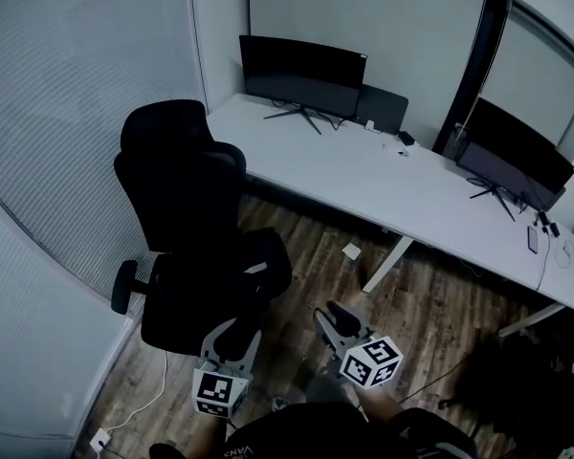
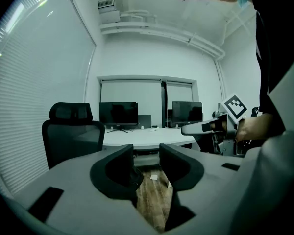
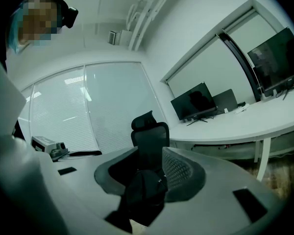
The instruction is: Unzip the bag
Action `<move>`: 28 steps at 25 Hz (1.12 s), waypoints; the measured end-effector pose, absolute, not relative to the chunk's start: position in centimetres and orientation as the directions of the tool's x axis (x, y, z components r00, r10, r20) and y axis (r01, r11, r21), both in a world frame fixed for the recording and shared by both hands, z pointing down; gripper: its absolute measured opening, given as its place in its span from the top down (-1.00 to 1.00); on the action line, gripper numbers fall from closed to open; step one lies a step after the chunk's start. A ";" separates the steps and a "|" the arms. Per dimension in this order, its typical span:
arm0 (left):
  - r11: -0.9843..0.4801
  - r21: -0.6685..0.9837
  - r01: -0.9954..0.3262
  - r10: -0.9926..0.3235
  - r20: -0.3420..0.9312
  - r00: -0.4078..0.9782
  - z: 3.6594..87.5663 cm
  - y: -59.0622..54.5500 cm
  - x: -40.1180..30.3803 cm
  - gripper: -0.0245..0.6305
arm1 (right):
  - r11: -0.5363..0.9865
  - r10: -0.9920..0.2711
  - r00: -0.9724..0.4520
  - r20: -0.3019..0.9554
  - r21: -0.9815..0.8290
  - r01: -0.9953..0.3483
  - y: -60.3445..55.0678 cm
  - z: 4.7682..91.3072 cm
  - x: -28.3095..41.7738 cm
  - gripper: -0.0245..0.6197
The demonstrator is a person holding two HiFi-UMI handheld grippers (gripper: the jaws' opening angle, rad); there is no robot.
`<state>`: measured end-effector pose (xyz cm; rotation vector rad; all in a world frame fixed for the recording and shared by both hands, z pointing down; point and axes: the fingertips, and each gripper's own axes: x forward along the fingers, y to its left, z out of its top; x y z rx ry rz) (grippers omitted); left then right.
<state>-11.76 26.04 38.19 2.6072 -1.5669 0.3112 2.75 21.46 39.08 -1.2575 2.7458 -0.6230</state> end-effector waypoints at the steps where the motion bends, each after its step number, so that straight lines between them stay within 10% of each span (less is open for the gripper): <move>1: -0.471 -0.032 -0.881 -0.864 0.219 0.454 38.4 25.7 -11.7 0.44 | 0.584 -0.737 -0.666 0.117 -0.386 -0.714 21.0 39.4 2.8 0.51; 28: -0.208 -0.023 -0.978 -0.932 0.309 0.191 42.6 7.1 -7.6 0.22 | 0.690 -0.516 -0.822 0.243 -0.450 -0.567 -0.5 45.2 6.9 0.31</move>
